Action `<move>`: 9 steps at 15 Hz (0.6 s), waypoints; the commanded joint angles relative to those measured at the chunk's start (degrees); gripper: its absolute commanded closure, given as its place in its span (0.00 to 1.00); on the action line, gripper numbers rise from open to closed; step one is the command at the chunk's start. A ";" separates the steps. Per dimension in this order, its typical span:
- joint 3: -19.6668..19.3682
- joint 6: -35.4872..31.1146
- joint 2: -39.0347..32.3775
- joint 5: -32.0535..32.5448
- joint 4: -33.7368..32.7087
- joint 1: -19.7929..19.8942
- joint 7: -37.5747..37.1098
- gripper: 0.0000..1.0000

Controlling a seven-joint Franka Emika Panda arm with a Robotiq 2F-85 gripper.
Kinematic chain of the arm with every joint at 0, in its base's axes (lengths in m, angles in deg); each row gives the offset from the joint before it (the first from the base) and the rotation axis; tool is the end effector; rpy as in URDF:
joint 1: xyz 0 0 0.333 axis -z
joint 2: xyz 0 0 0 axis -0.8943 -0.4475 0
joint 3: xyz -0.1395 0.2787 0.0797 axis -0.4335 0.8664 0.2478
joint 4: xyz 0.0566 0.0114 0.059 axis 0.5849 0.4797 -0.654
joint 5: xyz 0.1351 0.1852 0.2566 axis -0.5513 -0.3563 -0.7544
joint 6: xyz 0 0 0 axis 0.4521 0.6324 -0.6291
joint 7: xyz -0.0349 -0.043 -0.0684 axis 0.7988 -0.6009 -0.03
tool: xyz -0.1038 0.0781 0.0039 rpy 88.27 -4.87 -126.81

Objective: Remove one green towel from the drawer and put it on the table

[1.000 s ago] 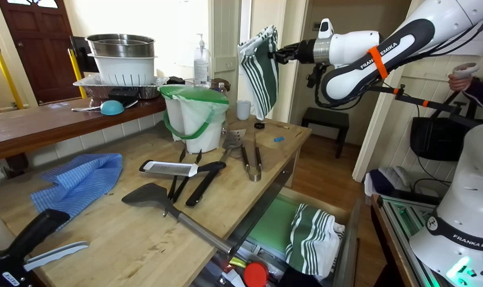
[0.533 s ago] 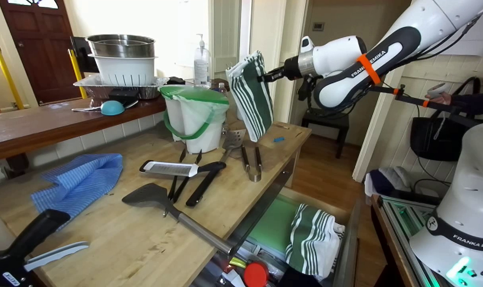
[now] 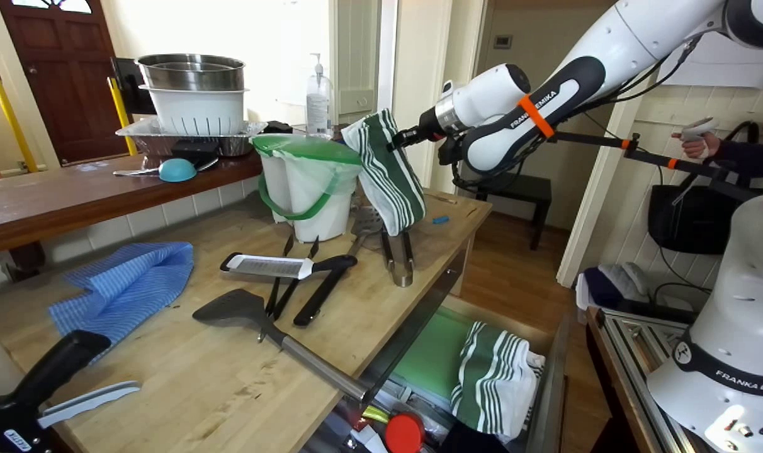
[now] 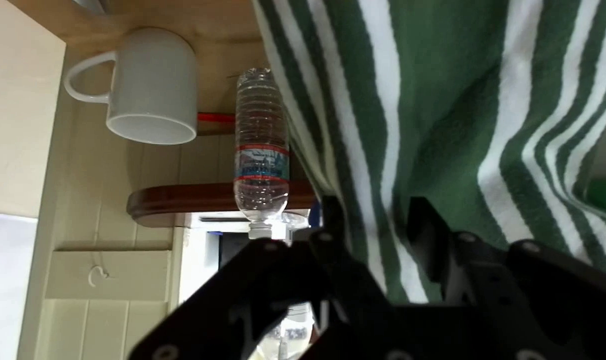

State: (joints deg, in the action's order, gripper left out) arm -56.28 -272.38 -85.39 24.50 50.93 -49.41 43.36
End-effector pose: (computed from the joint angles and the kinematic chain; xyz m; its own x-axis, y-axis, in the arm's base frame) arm 0.5300 -0.2423 0.4604 0.4812 -0.2149 0.8499 -0.4234 -0.9059 0.0107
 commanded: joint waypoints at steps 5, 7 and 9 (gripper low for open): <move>-1.49 4.19 6.03 -7.09 0.88 2.21 9.51 0.01; -2.13 1.60 9.25 -4.93 4.28 2.64 14.04 0.00; -2.04 1.61 6.28 -7.31 0.83 2.38 14.24 0.00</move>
